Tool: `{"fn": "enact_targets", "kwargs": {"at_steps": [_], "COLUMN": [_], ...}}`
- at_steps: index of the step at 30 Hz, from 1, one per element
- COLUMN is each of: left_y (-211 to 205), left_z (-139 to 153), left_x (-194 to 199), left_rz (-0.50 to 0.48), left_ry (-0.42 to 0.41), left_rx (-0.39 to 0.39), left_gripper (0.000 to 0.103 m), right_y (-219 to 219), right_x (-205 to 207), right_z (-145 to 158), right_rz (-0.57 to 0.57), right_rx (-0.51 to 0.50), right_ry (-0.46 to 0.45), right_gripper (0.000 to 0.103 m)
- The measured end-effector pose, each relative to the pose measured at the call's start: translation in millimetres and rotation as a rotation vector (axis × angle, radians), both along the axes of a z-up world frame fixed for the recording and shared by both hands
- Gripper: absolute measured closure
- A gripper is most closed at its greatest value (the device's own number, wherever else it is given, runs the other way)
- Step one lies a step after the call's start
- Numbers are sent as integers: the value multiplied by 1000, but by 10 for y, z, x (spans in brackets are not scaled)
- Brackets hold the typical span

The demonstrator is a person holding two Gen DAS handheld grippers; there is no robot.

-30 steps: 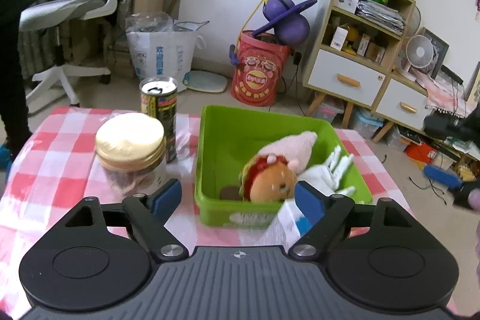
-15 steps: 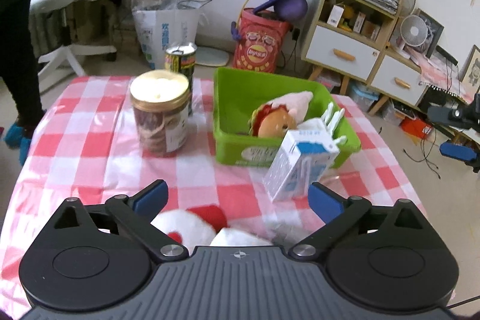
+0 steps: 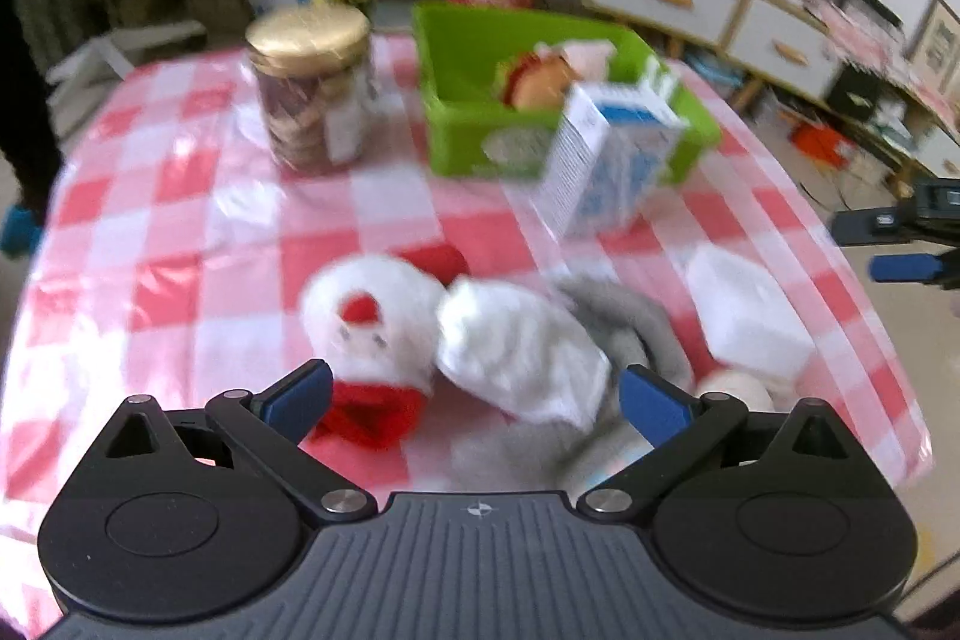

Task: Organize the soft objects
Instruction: 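Move both tools back toward the remaining soft items, then grasp the doll in the blue dress with the left tool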

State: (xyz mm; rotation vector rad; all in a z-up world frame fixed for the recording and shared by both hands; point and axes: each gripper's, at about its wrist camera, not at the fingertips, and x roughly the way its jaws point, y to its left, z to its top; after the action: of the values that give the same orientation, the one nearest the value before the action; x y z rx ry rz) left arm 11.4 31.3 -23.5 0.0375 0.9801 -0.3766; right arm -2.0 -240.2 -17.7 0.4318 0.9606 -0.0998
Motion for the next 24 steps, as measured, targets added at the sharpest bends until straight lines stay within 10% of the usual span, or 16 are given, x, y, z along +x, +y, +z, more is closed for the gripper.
{"fn": "enact_targets", "kwargs": {"at_steps": [14,24], "left_y": [-605,-853], "left_z": [-253,-457], "left_x": [-426,-560], "left_rz": [-352,-419], "left_ry": [78,57], "left_rx": [-12,87], "left_gripper": [10,36], "right_y": [215,359], "right_x": [12,109], "right_z": [-419,-511], "right_rz": [58,44], "right_rx": [117,103], "right_ry": [160,171], "right_gripper": [31,31]}}
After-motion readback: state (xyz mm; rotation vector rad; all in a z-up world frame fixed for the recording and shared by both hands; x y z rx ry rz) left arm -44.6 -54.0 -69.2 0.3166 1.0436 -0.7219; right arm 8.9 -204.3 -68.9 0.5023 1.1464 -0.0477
